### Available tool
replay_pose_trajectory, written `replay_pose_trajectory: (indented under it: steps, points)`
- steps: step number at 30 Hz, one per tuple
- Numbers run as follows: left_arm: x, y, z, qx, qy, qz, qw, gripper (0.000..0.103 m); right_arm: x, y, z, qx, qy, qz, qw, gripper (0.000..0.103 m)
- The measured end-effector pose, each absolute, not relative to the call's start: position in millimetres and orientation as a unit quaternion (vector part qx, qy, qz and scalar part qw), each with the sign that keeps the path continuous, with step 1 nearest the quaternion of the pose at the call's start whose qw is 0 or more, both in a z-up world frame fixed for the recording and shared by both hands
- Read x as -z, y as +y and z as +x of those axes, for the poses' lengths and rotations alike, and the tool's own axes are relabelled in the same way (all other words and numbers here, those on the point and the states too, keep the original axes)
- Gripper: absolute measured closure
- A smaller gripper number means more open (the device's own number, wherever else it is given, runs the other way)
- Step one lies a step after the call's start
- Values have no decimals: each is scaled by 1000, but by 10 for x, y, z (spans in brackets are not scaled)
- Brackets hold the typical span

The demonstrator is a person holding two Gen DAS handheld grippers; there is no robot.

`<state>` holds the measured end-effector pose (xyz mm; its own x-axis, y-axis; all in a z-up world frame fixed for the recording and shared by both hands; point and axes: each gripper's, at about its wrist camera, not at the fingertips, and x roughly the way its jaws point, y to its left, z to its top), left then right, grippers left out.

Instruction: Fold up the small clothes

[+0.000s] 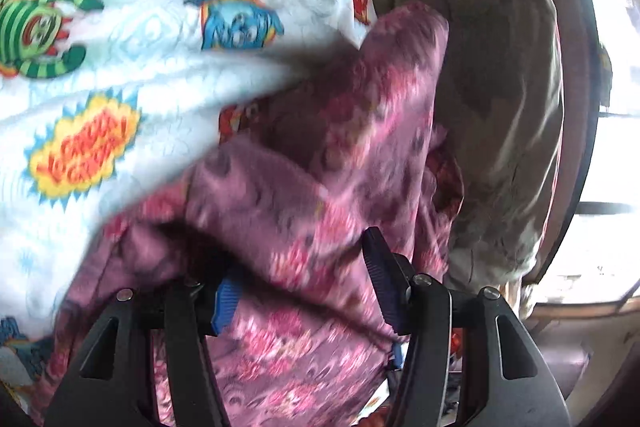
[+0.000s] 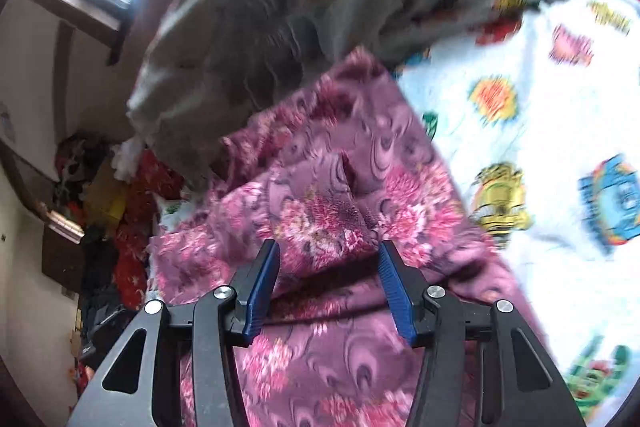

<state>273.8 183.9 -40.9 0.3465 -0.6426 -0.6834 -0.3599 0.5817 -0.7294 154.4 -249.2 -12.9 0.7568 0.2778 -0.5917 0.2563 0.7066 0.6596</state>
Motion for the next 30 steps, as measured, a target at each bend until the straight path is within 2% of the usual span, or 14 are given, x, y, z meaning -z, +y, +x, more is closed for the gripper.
replay_pose_trajectory:
  steps: [1, 2, 3, 4, 5, 9, 13, 16, 18, 20, 22, 25, 27, 30]
  points:
    - [374, 1855, 2765, 97, 557, -445, 694, 59, 172, -2492, 1610, 7, 354, 391, 850, 50]
    - [300, 1875, 2791, 98, 548, -443, 703, 80, 204, -2522, 1621, 9, 347, 407, 844, 56]
    - [248, 1881, 2804, 104, 542, -442, 707, 87, 209, -2543, 1653, 2, 336, 424, 841, 70]
    - [141, 1893, 2801, 113, 534, -437, 715, 87, 159, -2575, 1681, -14, 324, 438, 838, 96]
    - [64, 1901, 2786, 115, 527, -430, 724, 87, 46, -2612, 1685, -26, 309, 440, 842, 97]
    - [-74, 1812, 2703, 130, 520, -396, 746, 87, -472, -2735, 1497, -37, 220, 391, 893, 98]
    - [290, 1607, 2645, 102, 576, -341, 736, 87, -246, -2839, 1515, 29, 295, 328, 897, 98]
    - [453, 1703, 2561, 112, 581, -376, 713, 87, 65, -2919, 1492, 58, 355, 314, 878, 98]
    - [360, 1781, 2510, 118, 576, -368, 720, 87, 75, -2933, 1393, 45, 350, 333, 874, 97]
    - [204, 1823, 2412, 133, 564, -351, 735, 87, -9, -2924, 1334, 59, 351, 327, 876, 91]
    - [37, 1816, 2307, 162, 548, -349, 743, 87, -150, -2951, 1183, 101, 319, 323, 885, 91]
    - [-178, 1659, 2283, 192, 529, -317, 763, 80, -373, -2932, 1004, 92, 253, 329, 905, 90]
    - [-249, 1474, 2381, 188, 524, -270, 786, 60, -444, -2788, 1152, 49, 267, 301, 914, 90]
    - [-93, 1227, 2589, 167, 543, -206, 797, 59, -380, -2539, 1411, 20, 299, 258, 919, 90]
